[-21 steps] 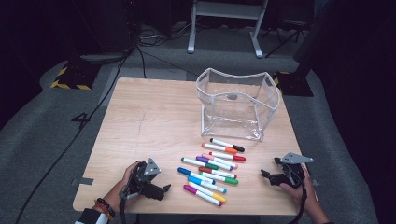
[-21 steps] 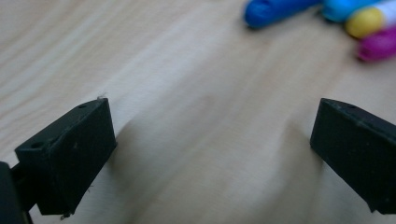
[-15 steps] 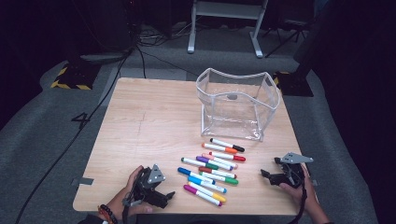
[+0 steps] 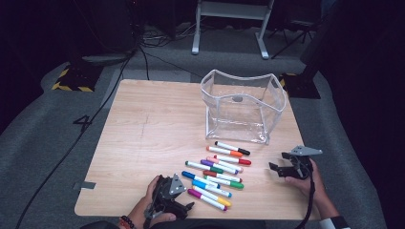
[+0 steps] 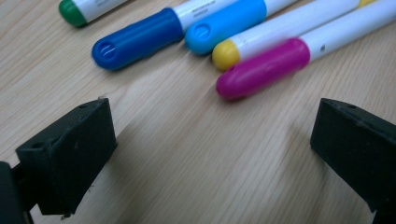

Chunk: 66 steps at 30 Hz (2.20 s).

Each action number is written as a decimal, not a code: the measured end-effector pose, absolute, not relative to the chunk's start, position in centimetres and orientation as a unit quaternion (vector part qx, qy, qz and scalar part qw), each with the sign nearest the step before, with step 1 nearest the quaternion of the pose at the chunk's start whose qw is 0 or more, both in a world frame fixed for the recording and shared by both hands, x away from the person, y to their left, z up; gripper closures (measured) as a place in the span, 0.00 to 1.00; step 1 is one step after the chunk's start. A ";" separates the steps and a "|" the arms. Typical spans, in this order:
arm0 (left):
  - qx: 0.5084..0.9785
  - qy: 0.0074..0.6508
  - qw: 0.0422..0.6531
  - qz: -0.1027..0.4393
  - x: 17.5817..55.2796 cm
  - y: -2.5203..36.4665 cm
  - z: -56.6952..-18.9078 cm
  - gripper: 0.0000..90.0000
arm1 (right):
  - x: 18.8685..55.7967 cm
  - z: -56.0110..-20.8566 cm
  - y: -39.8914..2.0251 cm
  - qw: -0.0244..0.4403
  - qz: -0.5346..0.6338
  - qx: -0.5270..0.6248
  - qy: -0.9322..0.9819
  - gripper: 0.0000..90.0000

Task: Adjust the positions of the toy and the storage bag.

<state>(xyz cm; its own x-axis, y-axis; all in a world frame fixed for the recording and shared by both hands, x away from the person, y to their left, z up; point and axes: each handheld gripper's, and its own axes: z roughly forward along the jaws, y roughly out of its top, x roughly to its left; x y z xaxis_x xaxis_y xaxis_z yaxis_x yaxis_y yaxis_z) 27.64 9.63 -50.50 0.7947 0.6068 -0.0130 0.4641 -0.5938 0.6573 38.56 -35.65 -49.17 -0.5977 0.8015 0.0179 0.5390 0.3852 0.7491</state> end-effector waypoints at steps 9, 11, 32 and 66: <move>0.882 0.312 0.335 0.111 28.6 7.4 -50.5 0.00 | 42.9 -46.2 -34.7 0.212 0.404 0.383 0.803 0.42; 0.881 0.315 0.334 0.111 28.8 7.2 -50.5 0.00 | 43.6 -46.2 -34.3 0.204 0.407 0.380 0.805 0.48; 0.864 0.350 0.328 0.155 30.9 6.2 -50.4 0.01 | 44.7 -47.3 -33.0 0.236 0.363 0.334 0.837 0.96; 0.862 0.364 0.327 0.135 34.7 8.5 -50.4 0.00 | 37.3 -47.1 -31.9 0.197 0.373 0.287 0.860 0.95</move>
